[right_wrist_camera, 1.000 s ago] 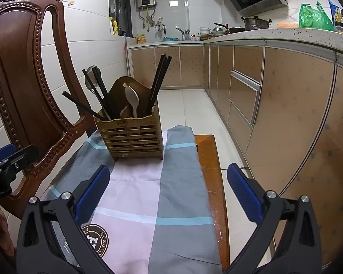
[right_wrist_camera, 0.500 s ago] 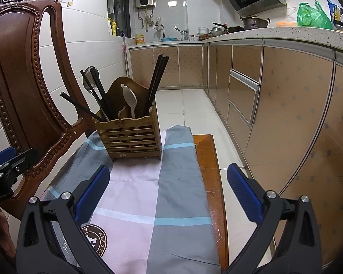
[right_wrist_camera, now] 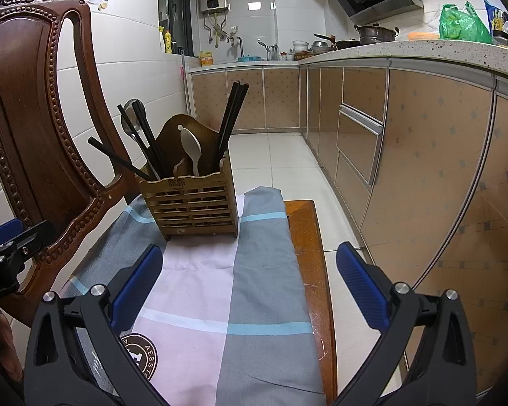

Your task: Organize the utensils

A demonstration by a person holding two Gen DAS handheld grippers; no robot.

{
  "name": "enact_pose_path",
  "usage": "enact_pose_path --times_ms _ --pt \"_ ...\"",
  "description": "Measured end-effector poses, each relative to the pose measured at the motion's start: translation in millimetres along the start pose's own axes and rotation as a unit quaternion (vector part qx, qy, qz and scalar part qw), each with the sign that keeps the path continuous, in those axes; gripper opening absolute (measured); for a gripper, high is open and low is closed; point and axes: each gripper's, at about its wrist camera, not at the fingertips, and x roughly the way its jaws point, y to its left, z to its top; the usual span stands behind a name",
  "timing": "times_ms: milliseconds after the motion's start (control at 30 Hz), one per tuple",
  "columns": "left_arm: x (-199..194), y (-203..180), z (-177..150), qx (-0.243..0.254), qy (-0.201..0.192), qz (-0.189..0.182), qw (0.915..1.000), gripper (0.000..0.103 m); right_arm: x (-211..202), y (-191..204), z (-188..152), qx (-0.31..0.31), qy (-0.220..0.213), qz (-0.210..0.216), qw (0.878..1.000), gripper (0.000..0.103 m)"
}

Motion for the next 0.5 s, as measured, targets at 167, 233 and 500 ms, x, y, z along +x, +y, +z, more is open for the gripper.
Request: enact_pose_path --times_ms 167,233,500 --pt "1.3 -0.1 -0.4 0.003 0.0 0.001 1.0 0.099 0.5 -0.5 -0.1 0.0 0.0 0.0 1.0 0.1" --pt "1.6 0.0 -0.3 0.001 0.002 0.001 1.0 0.099 0.1 -0.1 -0.2 0.0 0.0 0.0 1.0 0.1" --pt "3.4 1.2 -1.5 0.001 0.002 0.002 1.0 0.099 -0.2 -0.1 -0.2 0.0 0.0 -0.001 1.0 0.1"
